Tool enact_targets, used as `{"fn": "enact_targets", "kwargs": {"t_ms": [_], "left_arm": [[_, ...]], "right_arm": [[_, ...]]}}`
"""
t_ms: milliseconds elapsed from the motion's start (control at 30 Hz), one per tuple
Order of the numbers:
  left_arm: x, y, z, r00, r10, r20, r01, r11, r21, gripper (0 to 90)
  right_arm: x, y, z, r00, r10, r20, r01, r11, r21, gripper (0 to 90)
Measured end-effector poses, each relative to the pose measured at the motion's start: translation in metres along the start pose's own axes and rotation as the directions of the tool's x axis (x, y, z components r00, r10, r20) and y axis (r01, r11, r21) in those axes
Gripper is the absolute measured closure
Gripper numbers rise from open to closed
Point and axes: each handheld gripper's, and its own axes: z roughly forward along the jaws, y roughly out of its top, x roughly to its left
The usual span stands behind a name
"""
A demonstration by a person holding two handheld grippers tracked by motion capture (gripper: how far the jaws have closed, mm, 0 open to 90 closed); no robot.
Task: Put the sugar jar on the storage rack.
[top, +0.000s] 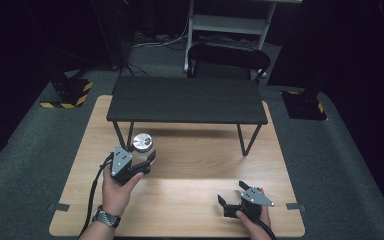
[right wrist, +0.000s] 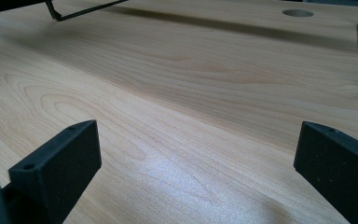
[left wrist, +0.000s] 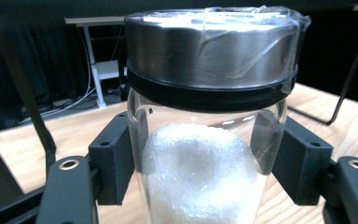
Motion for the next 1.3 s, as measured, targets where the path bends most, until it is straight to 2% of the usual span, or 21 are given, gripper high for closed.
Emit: {"fn": "enact_targets", "kwargs": {"t_ms": [67,167,267,367,467,700,1000,1067,1200,1267,1300], "left_arm": [[-0.002,0.011,-0.001,1.0000,-0.008,0.000,0.008,1.0000,-0.001,31.4],[-0.004,0.031,-0.001,0.9999,0.015,-0.002,-0.015,0.9999,-0.006,31.4],[-0.005,0.044,-0.001,0.9998,0.019,-0.001,-0.019,0.9997,-0.013,31.4],[-0.007,0.061,-0.001,1.0000,0.005,0.005,-0.005,0.9999,-0.015,31.4],[-0.009,0.078,0.002,0.9998,0.019,0.004,-0.019,0.9995,-0.024,31.4],[-0.009,0.104,0.011,0.9998,0.019,0.000,-0.019,0.9983,-0.055,31.4],[-0.008,0.125,0.030,0.9993,0.024,-0.031,-0.026,0.9971,-0.072,31.4],[-0.006,0.128,0.037,0.9990,0.031,-0.032,-0.034,0.9967,-0.074,31.4],[-0.007,0.133,0.050,0.9986,0.022,-0.049,-0.024,0.9978,-0.061,31.4],[-0.008,0.134,0.064,0.9968,0.024,-0.076,-0.029,0.9979,-0.058,31.4],[-0.008,0.134,0.064,0.9968,0.024,-0.076,-0.029,0.9979,-0.058,31.4]], "right_arm": [[0.000,0.000,0.000,1.0000,0.000,0.000,0.000,1.000,0.000,0.3],[0.000,0.000,0.000,1.0000,-0.001,-0.001,0.001,1.000,0.000,0.3],[0.000,0.000,0.000,1.0000,0.002,-0.001,-0.002,1.000,-0.001,0.3],[-0.001,0.000,0.000,1.0000,0.001,-0.003,-0.001,1.000,-0.001,0.3],[-0.001,0.000,0.000,1.0000,0.001,-0.003,-0.001,1.000,-0.001,0.3],[-0.001,0.000,0.000,1.0000,0.003,-0.005,-0.003,1.000,-0.002,0.3],[-0.002,-0.001,-0.001,1.0000,0.004,-0.009,-0.004,1.000,-0.005,0.2],[-0.002,-0.001,-0.001,0.9999,0.004,-0.011,-0.004,1.000,-0.005,0.2],[-0.002,-0.001,-0.001,0.9999,0.004,-0.013,-0.004,1.000,-0.006,0.3],[-0.003,-0.001,-0.001,0.9999,0.004,-0.015,-0.004,1.000,-0.007,0.3],[-0.003,-0.001,-0.001,0.9999,0.004,-0.015,-0.004,1.000,-0.007,0.3]]}}
